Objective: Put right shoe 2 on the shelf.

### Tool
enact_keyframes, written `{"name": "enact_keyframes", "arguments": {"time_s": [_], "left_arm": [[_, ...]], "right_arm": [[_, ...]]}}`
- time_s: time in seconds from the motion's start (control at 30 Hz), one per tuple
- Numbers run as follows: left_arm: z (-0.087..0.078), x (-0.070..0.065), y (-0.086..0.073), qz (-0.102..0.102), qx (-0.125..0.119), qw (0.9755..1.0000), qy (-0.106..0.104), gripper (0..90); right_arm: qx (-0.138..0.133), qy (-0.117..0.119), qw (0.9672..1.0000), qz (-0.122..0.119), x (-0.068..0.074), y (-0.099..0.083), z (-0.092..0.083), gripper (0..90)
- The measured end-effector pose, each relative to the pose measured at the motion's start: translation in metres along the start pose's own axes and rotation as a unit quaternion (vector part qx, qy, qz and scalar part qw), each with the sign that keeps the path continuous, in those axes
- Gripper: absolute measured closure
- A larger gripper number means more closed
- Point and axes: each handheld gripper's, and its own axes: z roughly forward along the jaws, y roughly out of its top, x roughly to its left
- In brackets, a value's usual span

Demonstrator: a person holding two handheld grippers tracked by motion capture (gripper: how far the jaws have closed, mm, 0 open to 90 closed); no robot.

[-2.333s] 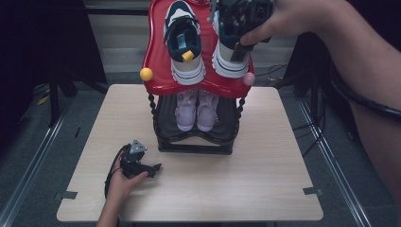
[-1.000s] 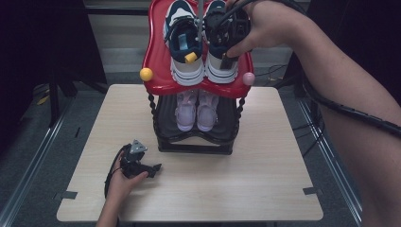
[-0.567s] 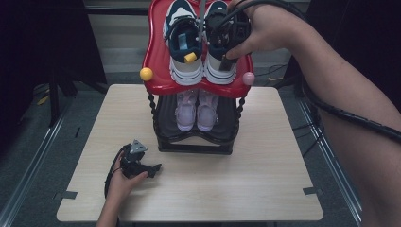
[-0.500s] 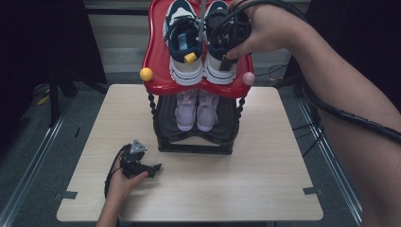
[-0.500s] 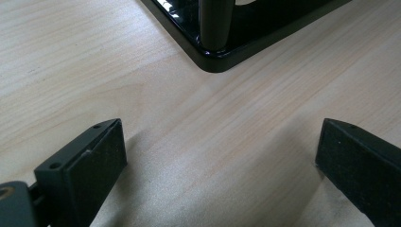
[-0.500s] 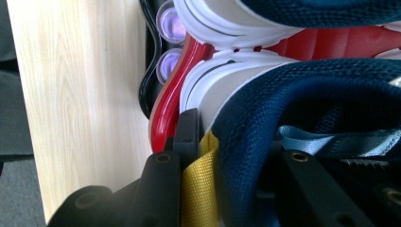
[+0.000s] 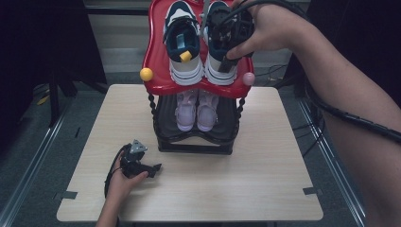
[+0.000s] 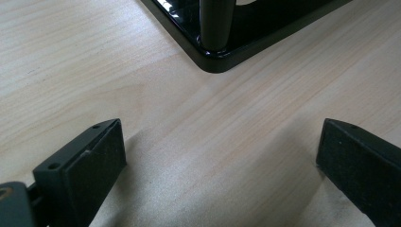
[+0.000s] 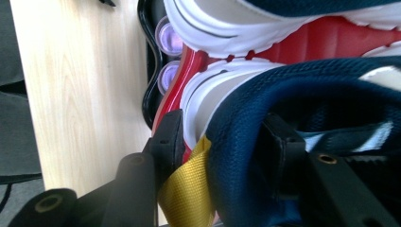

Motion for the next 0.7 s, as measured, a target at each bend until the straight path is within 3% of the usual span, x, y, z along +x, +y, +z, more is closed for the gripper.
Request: {"name": "enact_keyframes", "arguments": {"time_s": [0.3, 0.5, 0.7], "left_arm": [[0.000, 0.000, 0.000, 0.001, 0.000, 1.0000, 0.001, 1.6], [0.000, 0.000, 0.000, 0.002, 0.000, 1.0000, 0.002, 1.5], [0.000, 0.000, 0.000, 0.000, 0.000, 1.0000, 0.000, 1.5]], "right_arm": [[0.000, -0.008, 0.9999, -0.008, 0.001, 0.001, 0.000, 60.9], [-0.008, -0.002, 1.0000, 0.000, 0.002, -0.001, -0.004, 53.2], [-0.015, 0.001, 0.9997, 0.021, 0.004, -0.006, -0.014, 38.1]]}}
